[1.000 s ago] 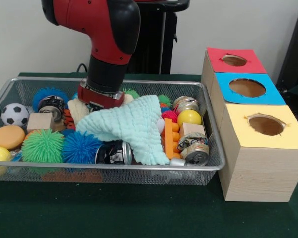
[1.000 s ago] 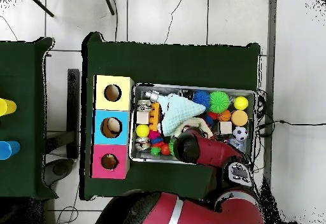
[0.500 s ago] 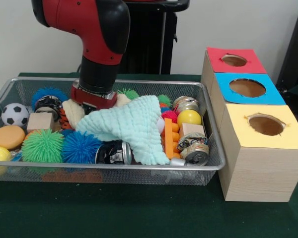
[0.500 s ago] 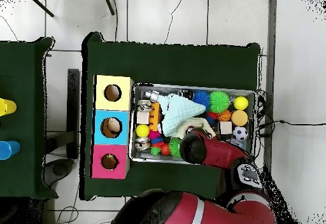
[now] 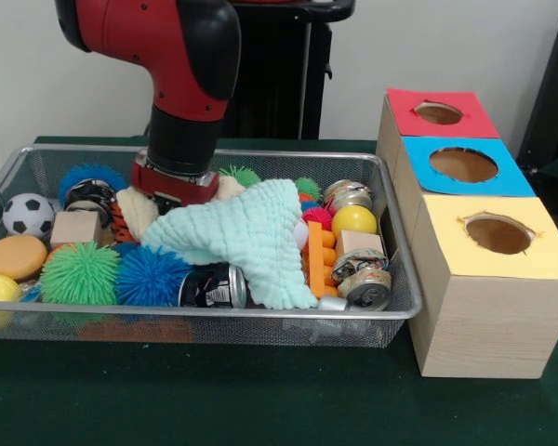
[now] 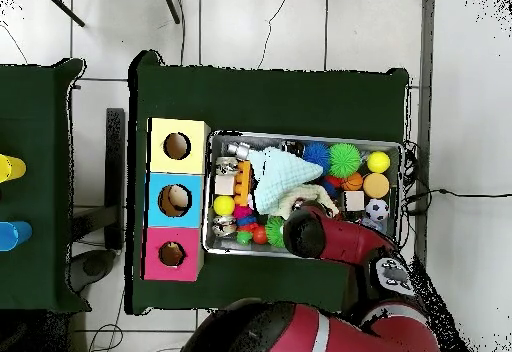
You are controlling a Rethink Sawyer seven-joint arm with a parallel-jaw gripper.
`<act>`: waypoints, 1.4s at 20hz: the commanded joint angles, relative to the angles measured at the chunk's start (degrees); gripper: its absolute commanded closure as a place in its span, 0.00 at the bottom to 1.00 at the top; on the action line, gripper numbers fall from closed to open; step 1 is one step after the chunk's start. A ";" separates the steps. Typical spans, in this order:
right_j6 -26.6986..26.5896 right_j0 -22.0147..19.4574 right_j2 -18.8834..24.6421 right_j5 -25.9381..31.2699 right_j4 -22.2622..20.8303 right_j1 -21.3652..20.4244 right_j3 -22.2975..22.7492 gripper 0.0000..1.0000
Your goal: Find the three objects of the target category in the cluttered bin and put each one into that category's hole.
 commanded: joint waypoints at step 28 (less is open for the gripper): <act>-3.55 -5.89 16.45 16.82 -4.49 -3.95 6.95 1.00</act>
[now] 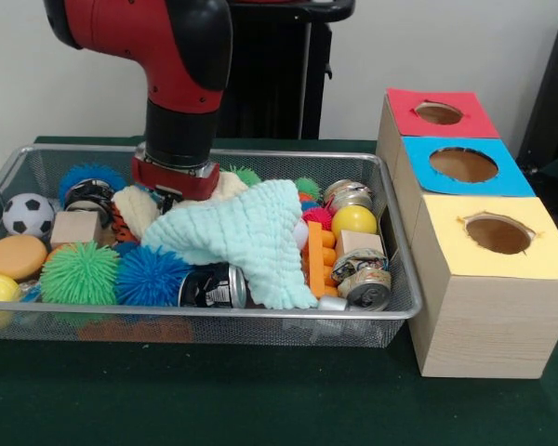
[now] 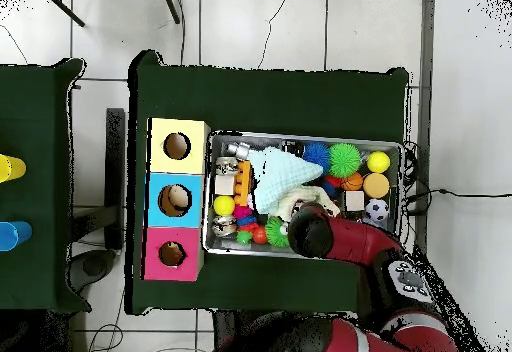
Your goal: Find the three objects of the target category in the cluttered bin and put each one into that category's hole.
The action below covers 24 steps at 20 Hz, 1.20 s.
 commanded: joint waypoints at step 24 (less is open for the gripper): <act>-5.06 -7.65 16.51 16.82 -4.61 -5.07 6.97 1.00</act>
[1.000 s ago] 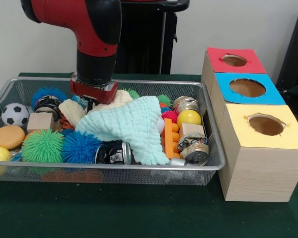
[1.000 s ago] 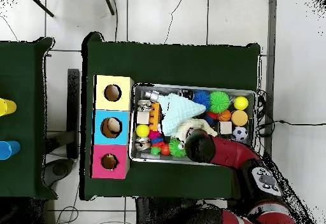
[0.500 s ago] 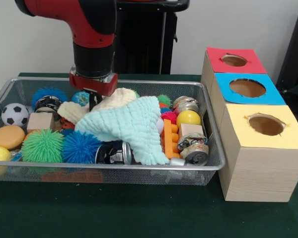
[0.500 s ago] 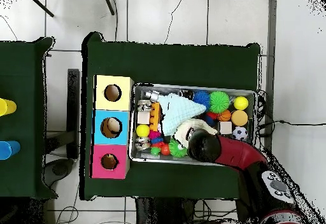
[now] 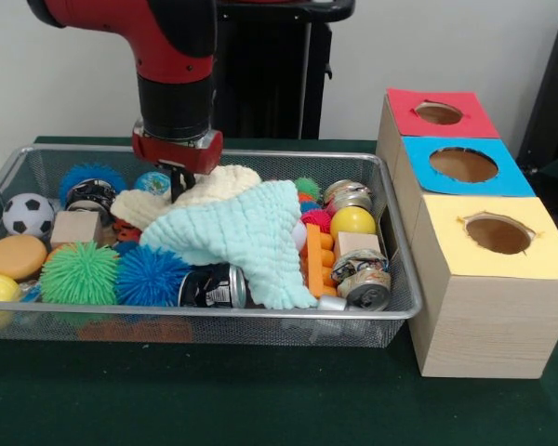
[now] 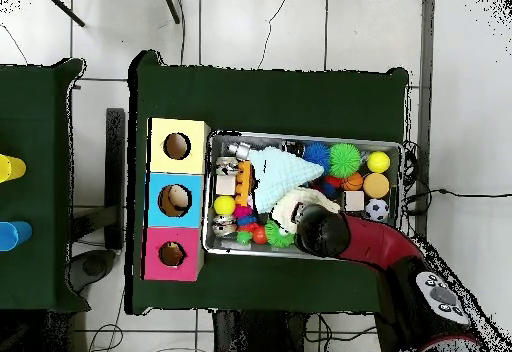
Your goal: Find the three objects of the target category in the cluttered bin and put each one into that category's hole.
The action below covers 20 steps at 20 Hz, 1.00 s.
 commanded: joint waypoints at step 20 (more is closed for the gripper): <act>7.76 6.42 10.33 3.80 5.08 -1.12 9.33 1.00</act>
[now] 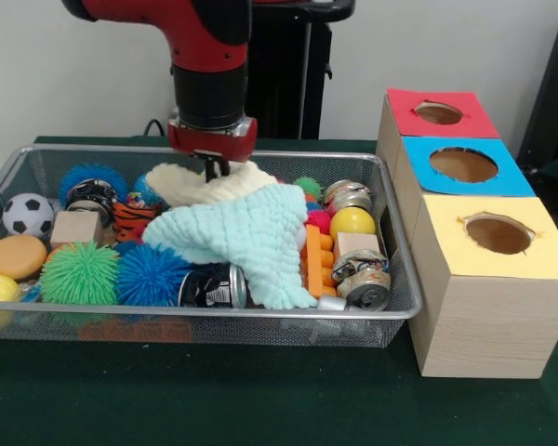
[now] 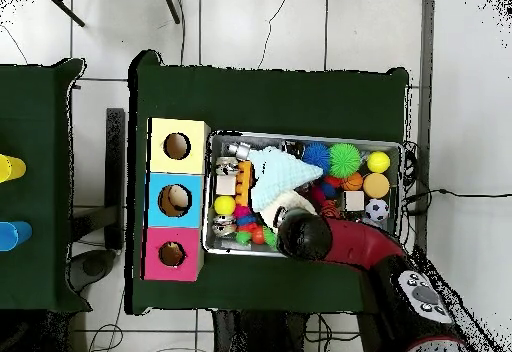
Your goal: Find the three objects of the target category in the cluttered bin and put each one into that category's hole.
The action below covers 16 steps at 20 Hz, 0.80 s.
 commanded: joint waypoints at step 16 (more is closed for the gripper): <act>9.99 11.94 5.05 0.02 12.09 2.20 4.81 1.00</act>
